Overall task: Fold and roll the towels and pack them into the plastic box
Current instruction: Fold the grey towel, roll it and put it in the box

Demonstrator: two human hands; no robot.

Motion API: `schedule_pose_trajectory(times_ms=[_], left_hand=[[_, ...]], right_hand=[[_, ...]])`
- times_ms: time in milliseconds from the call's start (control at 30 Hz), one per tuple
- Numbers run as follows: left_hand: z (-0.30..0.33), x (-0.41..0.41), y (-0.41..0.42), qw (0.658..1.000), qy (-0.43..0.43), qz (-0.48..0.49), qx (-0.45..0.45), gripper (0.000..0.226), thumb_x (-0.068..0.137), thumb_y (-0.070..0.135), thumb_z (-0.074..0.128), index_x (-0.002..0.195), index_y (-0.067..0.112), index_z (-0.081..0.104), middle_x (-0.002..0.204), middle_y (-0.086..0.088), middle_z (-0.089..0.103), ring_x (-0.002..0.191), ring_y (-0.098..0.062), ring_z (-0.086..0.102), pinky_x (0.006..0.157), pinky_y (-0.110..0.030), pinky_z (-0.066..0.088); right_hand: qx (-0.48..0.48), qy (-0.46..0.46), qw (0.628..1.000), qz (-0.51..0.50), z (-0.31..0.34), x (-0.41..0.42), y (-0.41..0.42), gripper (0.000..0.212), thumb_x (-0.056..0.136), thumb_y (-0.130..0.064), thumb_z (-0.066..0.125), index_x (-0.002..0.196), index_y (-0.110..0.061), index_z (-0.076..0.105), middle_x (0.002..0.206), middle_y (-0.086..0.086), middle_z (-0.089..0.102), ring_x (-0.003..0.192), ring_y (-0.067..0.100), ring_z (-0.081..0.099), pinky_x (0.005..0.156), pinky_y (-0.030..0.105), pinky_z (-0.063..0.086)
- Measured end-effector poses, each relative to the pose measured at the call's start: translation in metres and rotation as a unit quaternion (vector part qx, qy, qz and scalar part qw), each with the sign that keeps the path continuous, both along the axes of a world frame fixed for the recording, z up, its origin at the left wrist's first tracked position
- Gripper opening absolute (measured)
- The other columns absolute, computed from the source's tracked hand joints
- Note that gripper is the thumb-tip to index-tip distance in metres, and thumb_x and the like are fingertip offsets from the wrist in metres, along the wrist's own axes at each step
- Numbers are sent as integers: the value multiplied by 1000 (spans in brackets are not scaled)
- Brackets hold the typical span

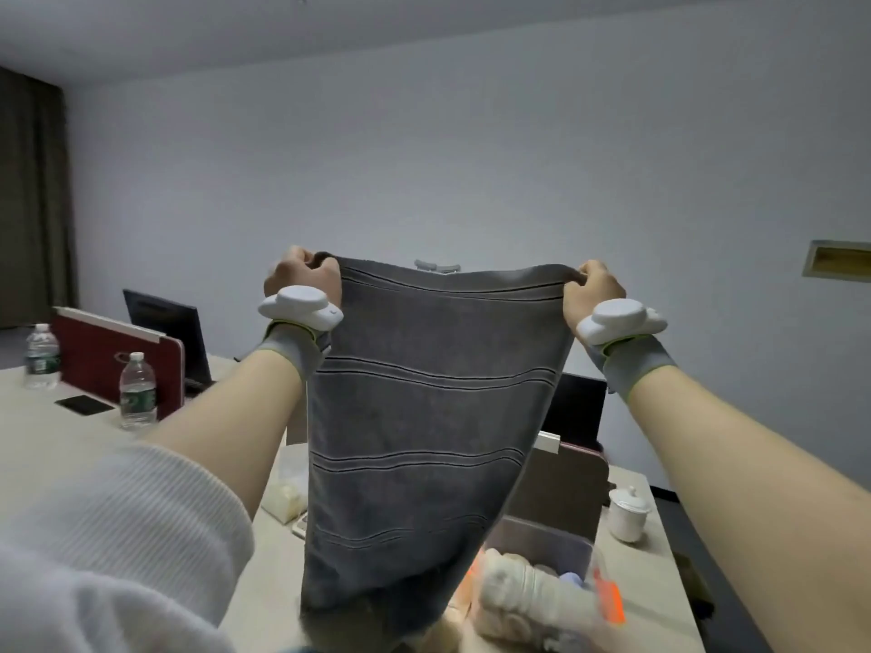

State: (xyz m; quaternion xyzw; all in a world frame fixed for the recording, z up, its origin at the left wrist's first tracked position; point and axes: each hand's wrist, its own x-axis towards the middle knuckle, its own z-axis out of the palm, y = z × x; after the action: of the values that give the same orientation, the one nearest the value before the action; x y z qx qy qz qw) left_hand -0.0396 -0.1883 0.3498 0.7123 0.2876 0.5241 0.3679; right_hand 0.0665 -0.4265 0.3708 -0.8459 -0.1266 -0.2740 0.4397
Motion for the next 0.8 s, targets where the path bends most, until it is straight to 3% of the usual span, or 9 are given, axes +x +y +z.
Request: schedule_pose_trajectory(times_ms=[100, 300, 600, 800], left_hand=[[-13, -22, -12, 999, 41, 29, 11, 31, 94, 19, 41, 106, -2, 60, 114, -23, 61, 108, -37, 54, 88, -33, 42], [-3, -40, -25, 995, 74, 43, 52, 33, 96, 15, 40, 117, -4, 56, 130, -24, 45, 121, -37, 45, 101, -34, 35], [54, -14, 12, 992, 42, 30, 114, 30, 95, 5, 37, 119, -7, 50, 132, -25, 40, 111, -39, 52, 95, -32, 39], [81, 11, 64, 988, 72, 31, 136, 30, 94, 8, 40, 120, -6, 47, 135, -23, 36, 110, -41, 53, 95, -36, 40]], right_hand=[[-23, 15, 999, 22, -12, -12, -6, 36, 97, -5, 35, 131, -3, 45, 132, 18, 53, 120, 35, 50, 97, 34, 39], [-40, 0, 998, 48, -5, -31, 7, 36, 96, -3, 35, 129, 0, 46, 135, 20, 47, 122, 36, 46, 100, 35, 37], [-101, -40, 992, 66, 41, -13, 58, 36, 95, 0, 33, 129, 0, 45, 137, 20, 40, 119, 36, 49, 101, 31, 36], [-67, -65, 994, 50, 65, 17, 105, 34, 94, 2, 31, 126, 3, 44, 135, 21, 41, 118, 36, 48, 100, 32, 34]])
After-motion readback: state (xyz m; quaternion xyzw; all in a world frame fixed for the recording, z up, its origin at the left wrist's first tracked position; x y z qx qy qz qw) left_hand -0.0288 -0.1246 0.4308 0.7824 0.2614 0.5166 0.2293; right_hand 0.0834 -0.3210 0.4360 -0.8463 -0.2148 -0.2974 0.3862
